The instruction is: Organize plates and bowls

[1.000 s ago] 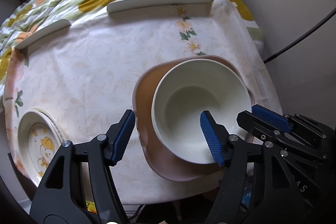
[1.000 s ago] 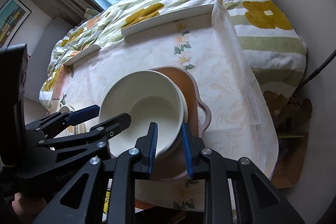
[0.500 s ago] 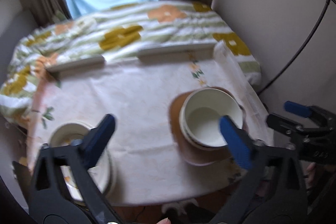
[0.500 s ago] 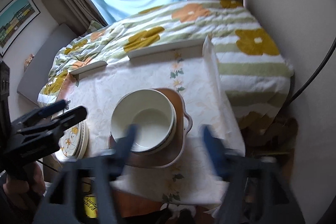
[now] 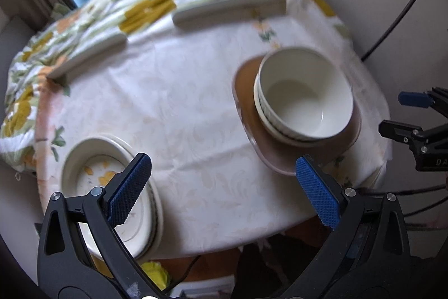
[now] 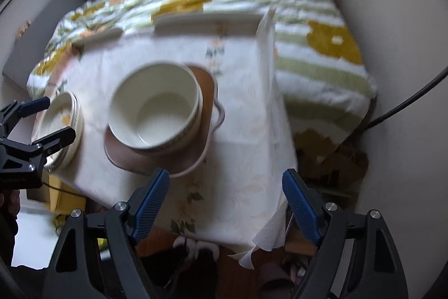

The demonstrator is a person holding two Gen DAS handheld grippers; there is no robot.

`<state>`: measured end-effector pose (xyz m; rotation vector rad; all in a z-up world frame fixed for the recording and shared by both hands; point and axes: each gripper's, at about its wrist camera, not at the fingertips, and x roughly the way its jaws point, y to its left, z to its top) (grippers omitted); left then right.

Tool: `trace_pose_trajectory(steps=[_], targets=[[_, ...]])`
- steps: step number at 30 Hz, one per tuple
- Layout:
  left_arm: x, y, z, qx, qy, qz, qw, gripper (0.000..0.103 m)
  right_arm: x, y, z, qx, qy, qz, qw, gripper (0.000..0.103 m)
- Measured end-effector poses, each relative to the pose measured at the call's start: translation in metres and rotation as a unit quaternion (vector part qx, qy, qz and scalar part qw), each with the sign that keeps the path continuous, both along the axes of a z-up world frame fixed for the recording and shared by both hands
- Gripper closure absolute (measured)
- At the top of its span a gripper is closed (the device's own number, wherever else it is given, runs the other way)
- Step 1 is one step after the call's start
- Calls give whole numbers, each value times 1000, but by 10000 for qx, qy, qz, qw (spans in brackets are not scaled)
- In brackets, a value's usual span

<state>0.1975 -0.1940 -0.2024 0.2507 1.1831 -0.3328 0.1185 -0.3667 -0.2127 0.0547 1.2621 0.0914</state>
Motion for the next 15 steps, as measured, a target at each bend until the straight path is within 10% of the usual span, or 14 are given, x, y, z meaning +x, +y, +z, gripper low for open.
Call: trace_pose_trajectory(steps=[8,15], targets=[[22,-16,-41,56,845,-71,9964,7,30,3,-38,206,720,232,9969,24],[30,-34,-77,-234,1407,-221,9895,58,49,13,-63,472,992,576,9923,54]])
